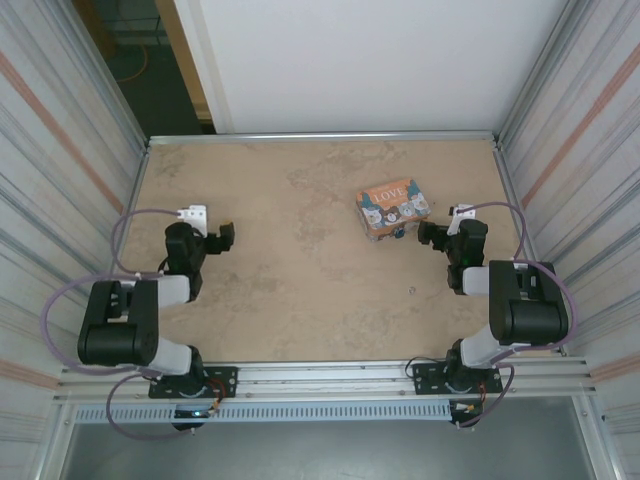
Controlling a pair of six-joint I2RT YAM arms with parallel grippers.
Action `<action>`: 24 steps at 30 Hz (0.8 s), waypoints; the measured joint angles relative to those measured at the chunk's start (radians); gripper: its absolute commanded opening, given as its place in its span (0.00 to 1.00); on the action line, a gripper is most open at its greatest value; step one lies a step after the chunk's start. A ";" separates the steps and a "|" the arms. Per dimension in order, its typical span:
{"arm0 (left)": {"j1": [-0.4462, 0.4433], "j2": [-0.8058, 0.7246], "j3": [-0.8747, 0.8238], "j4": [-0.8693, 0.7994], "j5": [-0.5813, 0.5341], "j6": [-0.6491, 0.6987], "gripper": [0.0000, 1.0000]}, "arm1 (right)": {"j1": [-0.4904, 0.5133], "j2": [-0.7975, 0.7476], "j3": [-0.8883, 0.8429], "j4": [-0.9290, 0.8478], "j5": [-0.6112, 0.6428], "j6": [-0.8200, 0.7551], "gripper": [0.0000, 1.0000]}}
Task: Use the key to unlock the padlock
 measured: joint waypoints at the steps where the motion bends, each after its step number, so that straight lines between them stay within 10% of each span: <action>1: 0.000 -0.027 -0.001 -0.016 -0.009 -0.004 0.99 | -0.002 -0.007 0.000 -0.005 0.000 0.000 0.99; 12: -0.105 -0.316 0.093 -0.391 -0.045 -0.091 0.99 | -0.006 -0.360 -0.004 -0.240 0.002 0.050 0.99; 24: -0.164 -0.373 0.175 -0.712 0.214 -0.491 0.99 | -0.043 -0.613 0.132 -0.740 -0.237 0.219 0.99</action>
